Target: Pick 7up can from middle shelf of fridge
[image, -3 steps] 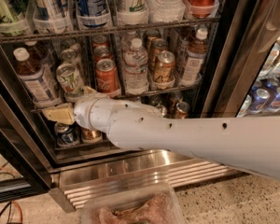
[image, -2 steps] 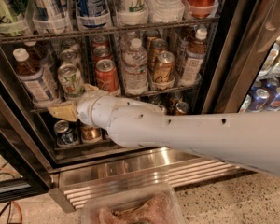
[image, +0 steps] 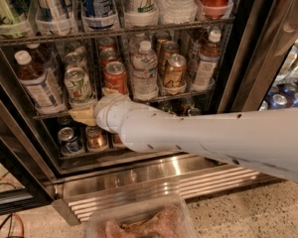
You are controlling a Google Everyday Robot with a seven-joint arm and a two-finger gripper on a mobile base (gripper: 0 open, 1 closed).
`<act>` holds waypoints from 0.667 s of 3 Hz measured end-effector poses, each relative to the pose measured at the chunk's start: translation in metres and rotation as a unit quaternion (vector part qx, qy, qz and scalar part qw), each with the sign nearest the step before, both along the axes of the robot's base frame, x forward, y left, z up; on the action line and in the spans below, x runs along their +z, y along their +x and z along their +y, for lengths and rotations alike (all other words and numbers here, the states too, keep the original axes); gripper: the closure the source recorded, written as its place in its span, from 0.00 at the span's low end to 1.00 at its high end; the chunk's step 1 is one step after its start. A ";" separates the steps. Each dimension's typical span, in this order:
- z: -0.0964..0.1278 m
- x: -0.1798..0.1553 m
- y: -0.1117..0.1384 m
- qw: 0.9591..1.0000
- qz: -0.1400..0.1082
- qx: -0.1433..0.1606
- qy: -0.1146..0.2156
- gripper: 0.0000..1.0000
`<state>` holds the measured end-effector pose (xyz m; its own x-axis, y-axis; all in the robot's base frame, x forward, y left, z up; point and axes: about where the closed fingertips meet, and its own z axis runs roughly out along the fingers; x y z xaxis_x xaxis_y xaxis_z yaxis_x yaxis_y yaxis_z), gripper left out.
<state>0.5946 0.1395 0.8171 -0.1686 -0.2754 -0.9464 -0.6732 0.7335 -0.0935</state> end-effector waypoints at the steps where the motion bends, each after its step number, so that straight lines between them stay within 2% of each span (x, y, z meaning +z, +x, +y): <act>1: -0.004 -0.004 0.009 1.000 -0.004 -0.015 -0.013 0.22; 2: -0.003 -0.004 0.007 1.000 -0.004 -0.015 -0.013 0.22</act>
Offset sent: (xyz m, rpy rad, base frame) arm 0.0262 0.0201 0.0018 -0.0502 -0.0317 -0.0428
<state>0.6016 0.1362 0.8134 -0.1692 -0.2952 -0.9404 -0.6495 0.7510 -0.1189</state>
